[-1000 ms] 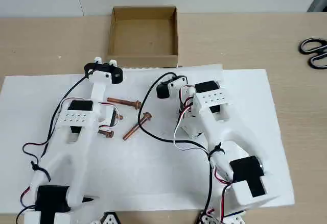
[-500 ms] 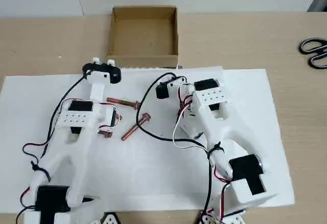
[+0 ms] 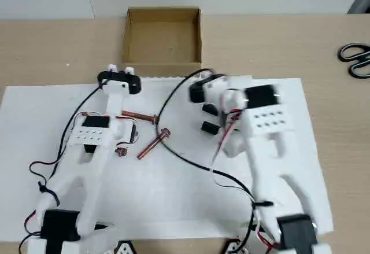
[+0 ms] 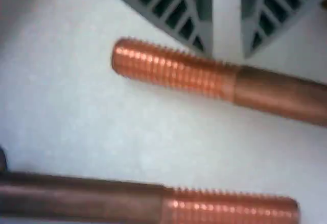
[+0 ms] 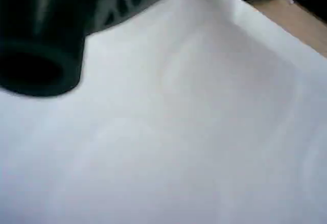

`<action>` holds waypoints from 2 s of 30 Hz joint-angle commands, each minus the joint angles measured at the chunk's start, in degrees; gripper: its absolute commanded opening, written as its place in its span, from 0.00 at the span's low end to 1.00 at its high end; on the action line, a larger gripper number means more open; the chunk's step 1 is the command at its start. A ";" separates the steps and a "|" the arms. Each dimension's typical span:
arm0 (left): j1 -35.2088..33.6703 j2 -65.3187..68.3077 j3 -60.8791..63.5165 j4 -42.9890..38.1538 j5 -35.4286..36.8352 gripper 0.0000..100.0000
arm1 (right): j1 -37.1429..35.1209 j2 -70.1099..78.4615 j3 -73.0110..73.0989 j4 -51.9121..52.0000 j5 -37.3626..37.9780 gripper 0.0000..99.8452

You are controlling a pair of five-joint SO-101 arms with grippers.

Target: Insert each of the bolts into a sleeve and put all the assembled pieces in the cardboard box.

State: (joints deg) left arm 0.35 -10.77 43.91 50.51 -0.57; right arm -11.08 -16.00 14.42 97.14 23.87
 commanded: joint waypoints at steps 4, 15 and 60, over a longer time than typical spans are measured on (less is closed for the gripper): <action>0.26 -0.26 -15.69 13.71 -1.58 0.04 | 12.53 -7.08 -2.73 1.63 -2.46 0.00; 7.91 12.66 -40.22 36.40 -12.84 0.11 | 18.07 -14.02 7.65 1.36 -2.55 0.00; 14.59 27.08 -43.91 31.38 -20.31 0.14 | 17.89 -18.68 14.95 0.66 -4.75 0.00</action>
State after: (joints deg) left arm 14.42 16.84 0.31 82.24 -20.97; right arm 6.51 -33.58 29.54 98.11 19.91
